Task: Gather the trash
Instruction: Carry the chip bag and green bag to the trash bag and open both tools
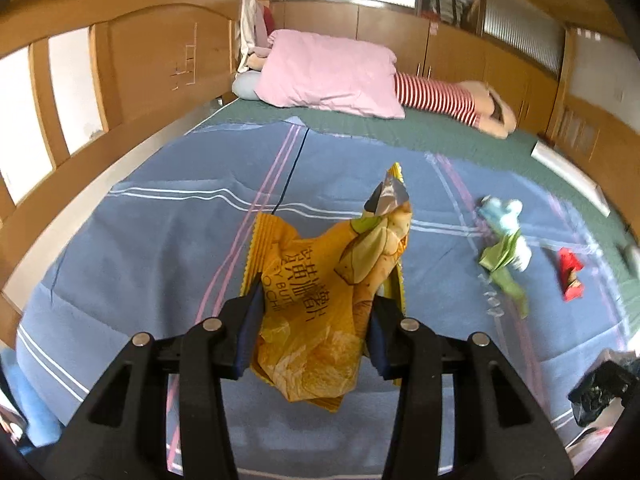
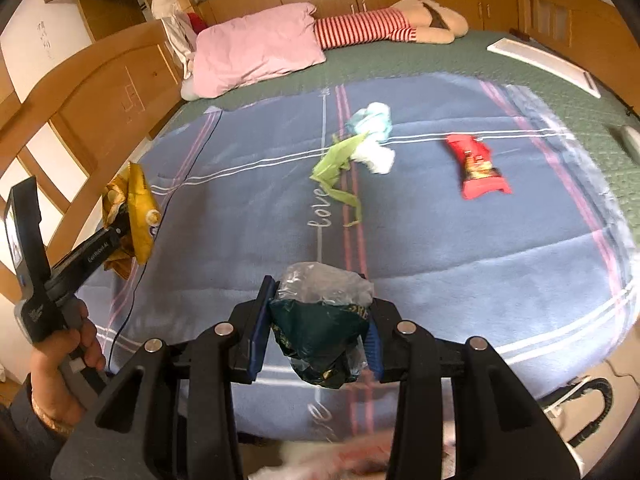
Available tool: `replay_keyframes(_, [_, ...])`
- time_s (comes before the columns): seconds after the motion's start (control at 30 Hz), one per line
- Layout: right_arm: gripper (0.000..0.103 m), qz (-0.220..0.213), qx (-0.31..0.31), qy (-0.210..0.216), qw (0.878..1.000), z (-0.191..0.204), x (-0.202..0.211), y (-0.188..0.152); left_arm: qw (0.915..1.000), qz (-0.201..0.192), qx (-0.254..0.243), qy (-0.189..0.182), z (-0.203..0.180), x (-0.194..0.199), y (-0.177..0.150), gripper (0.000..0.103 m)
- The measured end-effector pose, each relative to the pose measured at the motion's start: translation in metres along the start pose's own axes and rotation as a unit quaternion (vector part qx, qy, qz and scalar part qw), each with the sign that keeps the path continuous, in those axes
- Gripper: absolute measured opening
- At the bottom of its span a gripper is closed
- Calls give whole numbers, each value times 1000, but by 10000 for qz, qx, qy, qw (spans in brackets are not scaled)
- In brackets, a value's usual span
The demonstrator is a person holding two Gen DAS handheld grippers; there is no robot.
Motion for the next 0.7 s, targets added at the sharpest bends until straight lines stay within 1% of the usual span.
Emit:
replay_keyframes(0.1, [40,96,91,-9,9999,-16,30,-11,9986,-44,352,-405,4,12,-8,45])
replay_keyframes(0.17, [40,184,281,-91,9994,-29,49,-24,9973,-11,394,-613,-1,15,-15,45])
replay_keyframes(0.27, [40,388,620,-356,9967,-50,72,-49,9948,-12,228,-988,-22,23,-25,45])
replay_keyframes(0.33, [40,754,791,-364,9933,-63,80,-72,9921,-81,-10,-1252,-41,32,-31,45])
replay_keyframes(0.37, [41,868,871,-373,9917,-66,83,-80,9901,-118,-137,-1389,-51,36,-35,45])
replay_keyframes(0.4, [44,1074,994,-330,9887,-69,85,-91,9883,-142,-246,-1502,-60,40,-39,45])
replay_keyframes(0.43, [51,1270,1106,-249,9854,-70,85,-100,9863,-161,-363,-1600,-69,43,-43,45])
replay_keyframes(0.47, [55,1326,1180,-213,9839,-69,86,-104,9840,-174,-488,-1706,-79,48,-48,45])
replay_keyframes(0.5, [70,1224,1217,-183,9848,-70,89,-104,9800,-184,-657,-1870,-91,53,-53,45])
replay_keyframes(0.53, [83,939,1087,-138,9895,-72,94,-96,9764,-200,-782,-2002,-99,57,-57,45])
replay_keyframes(0.57, [86,611,776,-52,9951,-78,101,-85,9712,-237,-938,-2176,-109,62,-61,45])
replay_keyframes(0.63, [87,186,-12,173,9997,-96,111,-65,9594,-341,-1215,-2524,-127,73,-68,45])
replay_keyframes(0.67, [87,-60,-703,277,9971,-113,115,-53,9521,-404,-1379,-2701,-137,80,-73,45])
replay_keyframes(0.7, [87,-206,-1097,270,9934,-124,117,-47,9408,-482,-1591,-2955,-151,89,-79,45])
Point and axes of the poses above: each gripper's, at about its wrist camera, not at the fingertips, and x roughly against the way its jaws point, z to its left, y to its top, the point moved 4 cm from there along -x, roughly the way its jaws point, and after that the axes turned 8 degrees about -x, right-handed, at the moved point
